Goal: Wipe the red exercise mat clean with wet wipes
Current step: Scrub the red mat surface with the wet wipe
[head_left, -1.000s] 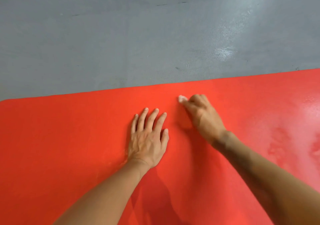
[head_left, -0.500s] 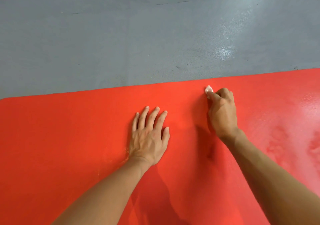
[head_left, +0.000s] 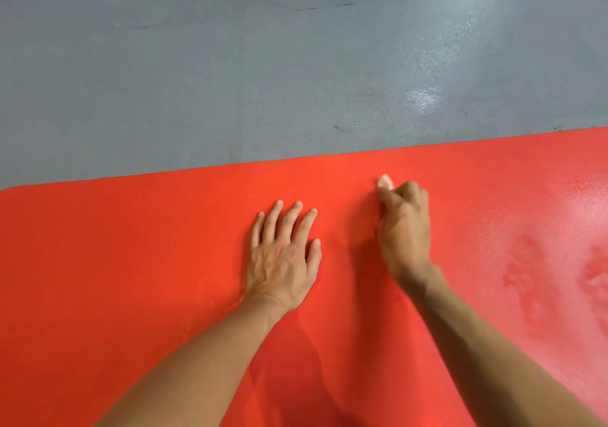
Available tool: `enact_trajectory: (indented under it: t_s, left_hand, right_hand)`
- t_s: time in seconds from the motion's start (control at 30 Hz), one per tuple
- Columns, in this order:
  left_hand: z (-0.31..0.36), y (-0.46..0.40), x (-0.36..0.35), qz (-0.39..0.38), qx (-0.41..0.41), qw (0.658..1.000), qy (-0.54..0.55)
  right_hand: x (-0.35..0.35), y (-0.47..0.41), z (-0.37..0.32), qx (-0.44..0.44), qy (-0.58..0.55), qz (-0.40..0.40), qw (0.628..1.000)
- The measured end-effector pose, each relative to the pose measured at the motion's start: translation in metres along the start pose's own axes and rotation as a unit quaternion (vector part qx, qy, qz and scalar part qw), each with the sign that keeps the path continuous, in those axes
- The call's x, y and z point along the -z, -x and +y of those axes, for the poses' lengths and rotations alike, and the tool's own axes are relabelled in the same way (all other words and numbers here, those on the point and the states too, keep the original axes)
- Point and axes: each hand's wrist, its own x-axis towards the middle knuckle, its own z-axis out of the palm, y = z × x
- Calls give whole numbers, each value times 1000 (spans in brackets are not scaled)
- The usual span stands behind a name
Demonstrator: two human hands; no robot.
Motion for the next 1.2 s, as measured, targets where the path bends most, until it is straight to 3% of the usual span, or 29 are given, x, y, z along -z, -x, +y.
enact_trajectory:
  t_s: [0.1, 0.17, 0.23, 0.3, 0.4, 0.53, 0.6, 0.77, 0.83, 1.0, 1.07, 1.2]
  left_hand:
    - [0, 0, 0, 4, -2, 1000, 7]
    - [1, 0, 0, 7, -1, 1000, 7]
    - [0, 0, 0, 3, 1, 1000, 2]
    - [0, 0, -1, 0, 2, 1000, -1]
    - [-1, 0, -2, 1, 1, 1000, -3]
    - [-1, 0, -2, 6, -4, 1000, 7]
    - [-2, 0, -2, 11, -3, 1000, 6]
    - [-1, 0, -3, 7, 1, 1000, -1]
    - [-1, 1, -3, 9, 2, 1000, 2]
    - [-2, 0, -4, 19, -4, 1000, 9]
    - [-2, 0, -5, 19, -2, 1000, 7]
    - [-3, 0, -9, 19, -7, 1000, 4]
  right_hand:
    - [4, 49, -36, 181, -58, -109, 976]
    - [12, 40, -21, 246, -56, -141, 957]
    - [14, 13, 10, 158, -29, -105, 981]
    - [17, -11, 33, 2, 5, -26, 1000]
    - [12, 4, 1, -32, -21, 12, 999]
    - [7, 63, -44, 216, -50, -103, 970]
    - [11, 49, -21, 250, -33, -114, 961]
    - [17, 15, 27, -20, 14, -1, 1000]
    - [10, 33, 3, -15, 2, 0, 1000]
    - [14, 80, -27, 208, -44, -121, 970]
    - [19, 61, 5, 157, -41, -112, 980]
    - [28, 37, 40, -33, 26, 20, 999]
